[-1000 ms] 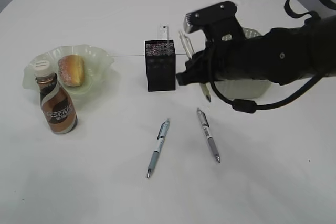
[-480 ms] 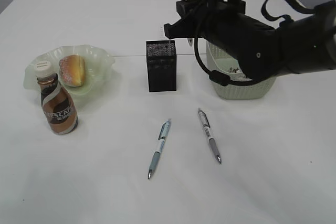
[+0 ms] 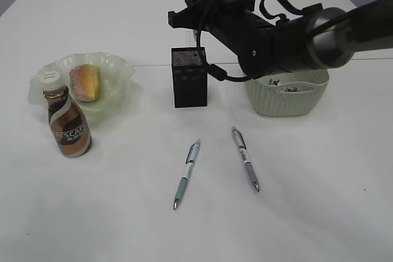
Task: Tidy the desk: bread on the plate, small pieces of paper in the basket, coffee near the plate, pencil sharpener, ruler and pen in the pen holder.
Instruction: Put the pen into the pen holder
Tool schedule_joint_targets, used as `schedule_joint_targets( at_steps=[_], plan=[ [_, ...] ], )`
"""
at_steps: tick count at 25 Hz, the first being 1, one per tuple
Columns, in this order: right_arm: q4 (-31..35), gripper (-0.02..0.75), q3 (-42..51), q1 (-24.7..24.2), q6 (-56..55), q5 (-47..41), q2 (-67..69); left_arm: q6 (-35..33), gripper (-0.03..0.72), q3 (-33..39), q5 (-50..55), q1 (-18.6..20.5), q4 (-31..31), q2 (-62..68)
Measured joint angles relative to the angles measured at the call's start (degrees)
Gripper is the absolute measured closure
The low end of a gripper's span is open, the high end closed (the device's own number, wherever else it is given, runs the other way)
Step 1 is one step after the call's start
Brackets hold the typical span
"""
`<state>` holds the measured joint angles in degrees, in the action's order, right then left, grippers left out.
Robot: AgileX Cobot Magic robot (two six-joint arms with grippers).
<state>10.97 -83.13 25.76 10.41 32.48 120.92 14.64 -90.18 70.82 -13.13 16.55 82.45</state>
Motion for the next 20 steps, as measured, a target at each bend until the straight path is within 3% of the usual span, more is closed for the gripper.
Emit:
schedule_joint_targets(
  at_steps=[9,20],
  plan=[
    [0.0,0.631,-8.0,0.0,-0.7,-4.2,6.7,0.0,0.381,0.0,0.0,0.0,0.0,0.0],
    [0.0,0.628,-9.4,0.0,-0.9,-4.7,9.9,0.0,0.381,0.0,0.0,0.0,1.3,0.0]
  ],
)
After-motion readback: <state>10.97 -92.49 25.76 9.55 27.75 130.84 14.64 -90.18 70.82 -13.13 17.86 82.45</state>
